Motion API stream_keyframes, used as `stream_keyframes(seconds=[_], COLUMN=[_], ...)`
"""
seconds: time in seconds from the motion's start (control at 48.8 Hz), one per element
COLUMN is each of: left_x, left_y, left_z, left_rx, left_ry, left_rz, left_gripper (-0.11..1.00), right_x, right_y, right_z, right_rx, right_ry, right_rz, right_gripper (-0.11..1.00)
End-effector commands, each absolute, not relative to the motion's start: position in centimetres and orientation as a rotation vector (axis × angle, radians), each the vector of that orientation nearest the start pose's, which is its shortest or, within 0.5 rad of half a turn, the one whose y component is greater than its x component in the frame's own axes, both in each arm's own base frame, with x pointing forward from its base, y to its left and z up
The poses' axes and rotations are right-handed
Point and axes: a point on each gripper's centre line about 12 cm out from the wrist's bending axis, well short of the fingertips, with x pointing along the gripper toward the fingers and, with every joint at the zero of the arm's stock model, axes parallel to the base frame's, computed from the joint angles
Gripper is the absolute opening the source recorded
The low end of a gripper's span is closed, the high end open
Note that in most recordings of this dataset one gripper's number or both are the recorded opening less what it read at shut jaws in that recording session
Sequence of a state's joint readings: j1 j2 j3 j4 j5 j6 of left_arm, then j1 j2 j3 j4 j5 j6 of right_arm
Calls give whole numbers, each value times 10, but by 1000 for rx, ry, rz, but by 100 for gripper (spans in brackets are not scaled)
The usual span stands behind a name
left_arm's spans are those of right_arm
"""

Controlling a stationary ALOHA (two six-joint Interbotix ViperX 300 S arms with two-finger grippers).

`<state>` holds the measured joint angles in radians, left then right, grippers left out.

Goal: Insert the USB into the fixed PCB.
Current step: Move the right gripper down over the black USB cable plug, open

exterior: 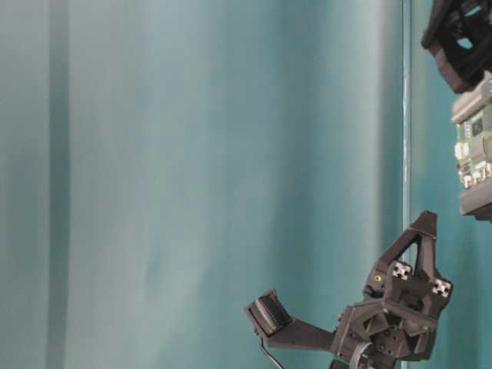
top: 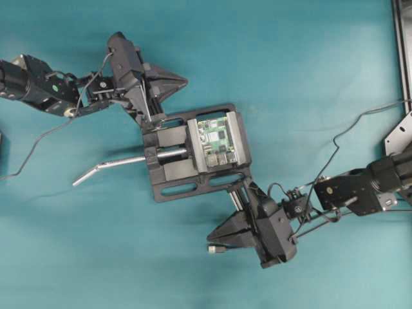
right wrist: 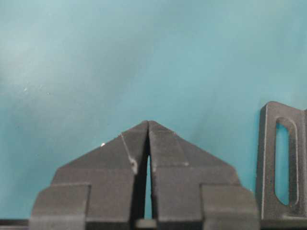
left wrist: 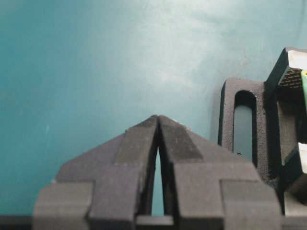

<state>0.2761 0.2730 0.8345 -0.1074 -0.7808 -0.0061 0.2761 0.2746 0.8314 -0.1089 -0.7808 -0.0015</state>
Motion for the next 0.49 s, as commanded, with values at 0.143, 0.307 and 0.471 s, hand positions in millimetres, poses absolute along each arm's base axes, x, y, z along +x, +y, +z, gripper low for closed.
stream_keyframes(seconds=[0.143, 0.307, 0.471], left_x=[379, 373, 360], left_y=[110, 106, 100], left_z=[124, 128, 141], left_rx=[-93, -106, -128], left_ry=[328, 379, 397], left_rz=[320, 313, 308], left_gripper=[0, 0, 0], right_x=[369, 358, 342], right_y=[117, 108, 103], right_z=[107, 122, 131], right_rx=[-31, 38, 129], right_ry=[254, 162, 155], right_rz=[320, 259, 194], right_gripper=[12, 5, 3])
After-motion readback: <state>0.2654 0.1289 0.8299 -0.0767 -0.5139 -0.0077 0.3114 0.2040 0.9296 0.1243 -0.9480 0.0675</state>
